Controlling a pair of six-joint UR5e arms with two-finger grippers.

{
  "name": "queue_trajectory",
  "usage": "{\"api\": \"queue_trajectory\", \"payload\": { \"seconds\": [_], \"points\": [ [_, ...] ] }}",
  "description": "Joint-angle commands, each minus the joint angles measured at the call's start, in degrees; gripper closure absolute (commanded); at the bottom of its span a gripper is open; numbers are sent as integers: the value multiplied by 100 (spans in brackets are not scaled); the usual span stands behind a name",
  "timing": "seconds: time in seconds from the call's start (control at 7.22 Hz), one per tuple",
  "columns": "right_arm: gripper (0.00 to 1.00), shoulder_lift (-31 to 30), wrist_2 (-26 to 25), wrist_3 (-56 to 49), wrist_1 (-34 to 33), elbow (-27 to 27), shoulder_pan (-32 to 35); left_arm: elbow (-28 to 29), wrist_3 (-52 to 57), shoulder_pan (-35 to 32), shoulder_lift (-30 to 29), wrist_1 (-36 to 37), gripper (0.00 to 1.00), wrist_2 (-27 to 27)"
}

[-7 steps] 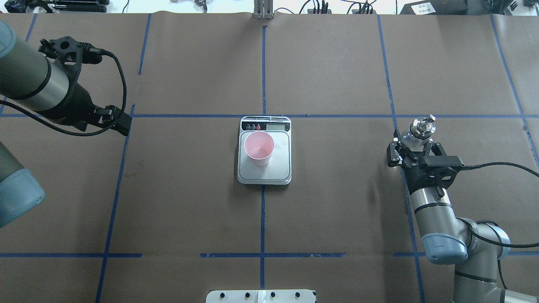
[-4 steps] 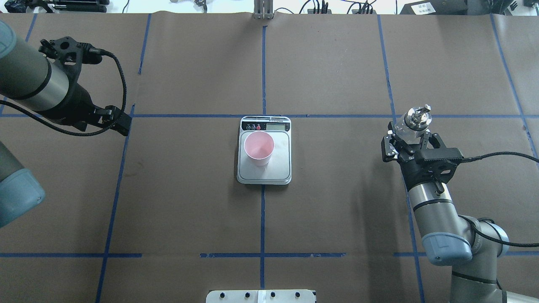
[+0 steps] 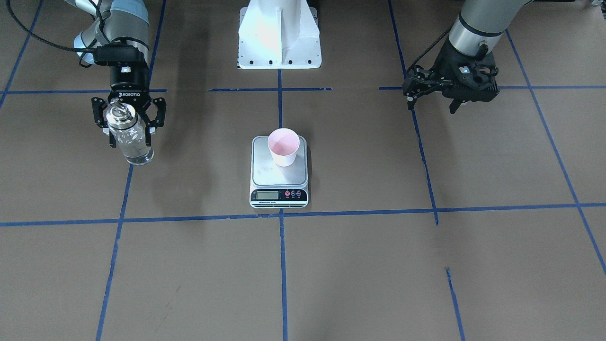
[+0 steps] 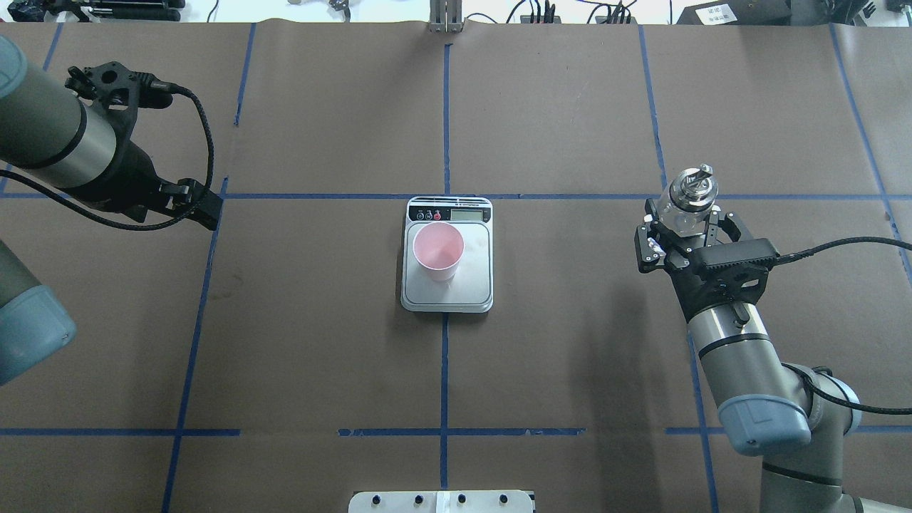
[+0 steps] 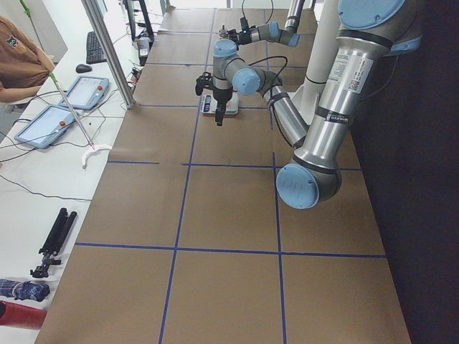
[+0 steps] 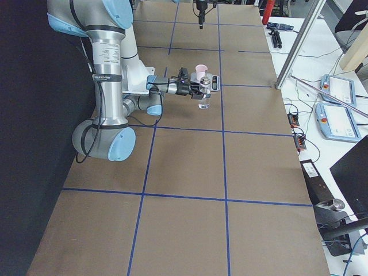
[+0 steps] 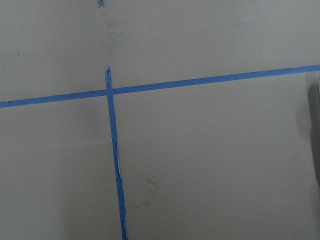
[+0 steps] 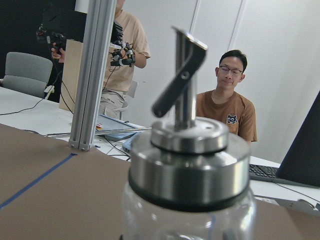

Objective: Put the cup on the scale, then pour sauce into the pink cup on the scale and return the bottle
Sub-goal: 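Lift the glass bottle upright with the right gripper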

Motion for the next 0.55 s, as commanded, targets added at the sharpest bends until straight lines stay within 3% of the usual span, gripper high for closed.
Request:
{"api": "queue_trajectory", "payload": {
  "seconds": [0.0, 0.42],
  "points": [
    [100, 279, 19, -1421, -64, 78, 121, -5, -2, -10, -1, -3, 0, 16],
    [100, 297, -60, -1912, -667, 60, 165, -321, 59, -63, 78, -12, 0, 51]
  ]
}}
